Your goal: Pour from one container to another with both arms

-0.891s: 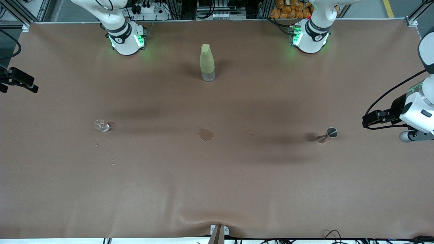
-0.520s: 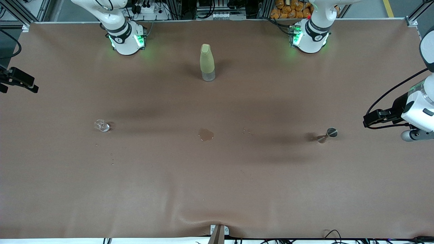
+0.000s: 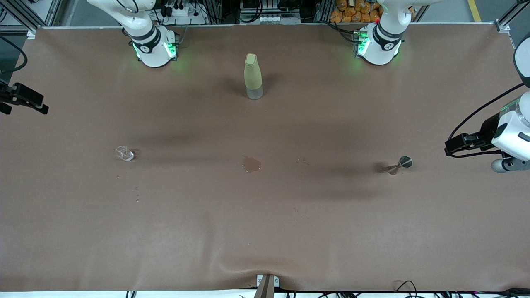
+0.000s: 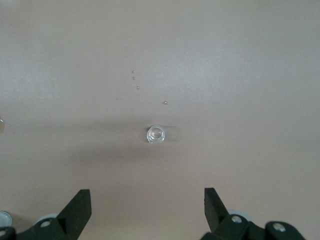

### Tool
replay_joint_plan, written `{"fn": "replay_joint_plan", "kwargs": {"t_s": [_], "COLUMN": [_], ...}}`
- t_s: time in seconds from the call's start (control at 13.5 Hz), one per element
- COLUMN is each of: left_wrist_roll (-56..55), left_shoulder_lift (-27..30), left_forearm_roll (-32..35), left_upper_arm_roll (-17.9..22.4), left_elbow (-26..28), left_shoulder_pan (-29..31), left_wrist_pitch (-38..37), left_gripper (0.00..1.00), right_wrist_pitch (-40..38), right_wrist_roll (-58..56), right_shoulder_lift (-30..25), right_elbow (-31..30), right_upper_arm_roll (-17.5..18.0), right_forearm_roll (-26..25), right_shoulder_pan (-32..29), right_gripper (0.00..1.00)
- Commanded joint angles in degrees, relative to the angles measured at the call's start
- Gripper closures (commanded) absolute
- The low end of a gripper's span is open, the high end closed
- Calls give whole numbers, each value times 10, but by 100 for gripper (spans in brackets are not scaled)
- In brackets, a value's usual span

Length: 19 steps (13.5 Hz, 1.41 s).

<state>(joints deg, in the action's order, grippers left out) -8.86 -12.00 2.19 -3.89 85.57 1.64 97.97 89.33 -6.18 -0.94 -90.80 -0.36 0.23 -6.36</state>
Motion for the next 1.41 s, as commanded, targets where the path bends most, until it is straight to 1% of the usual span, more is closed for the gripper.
{"fn": "replay_joint_plan", "kwargs": {"t_s": [0.0,0.3,0.67,0.97,1.34], "left_wrist_roll": [2,2,3,3,3], "left_shoulder_lift": [10,10,10,10,9], "left_forearm_roll": [10,9,9,9,9], "left_upper_arm_roll": [-1,-1,-1,-1,-1], "left_elbow": [2,2,3,4,5], "left_shoulder_pan": [1,1,1,1,0], "left_wrist_pitch": [-8,-8,-8,-8,-8], "left_gripper": [0,0,0,0,0], "right_wrist_pitch": [3,4,2,0,1], "right_wrist_roll": [-8,-1,-9,-22,-39], "right_shoulder_lift": [0,2,11,7,8], "right_elbow": [4,7,4,-17,-18], "right_upper_arm_roll": [4,6,6,4,4], "right_forearm_roll": [0,-1,9,9,9], "right_shoulder_pan": [-8,-1,-8,-13,-16], "right_gripper": [0,0,0,0,0]}}
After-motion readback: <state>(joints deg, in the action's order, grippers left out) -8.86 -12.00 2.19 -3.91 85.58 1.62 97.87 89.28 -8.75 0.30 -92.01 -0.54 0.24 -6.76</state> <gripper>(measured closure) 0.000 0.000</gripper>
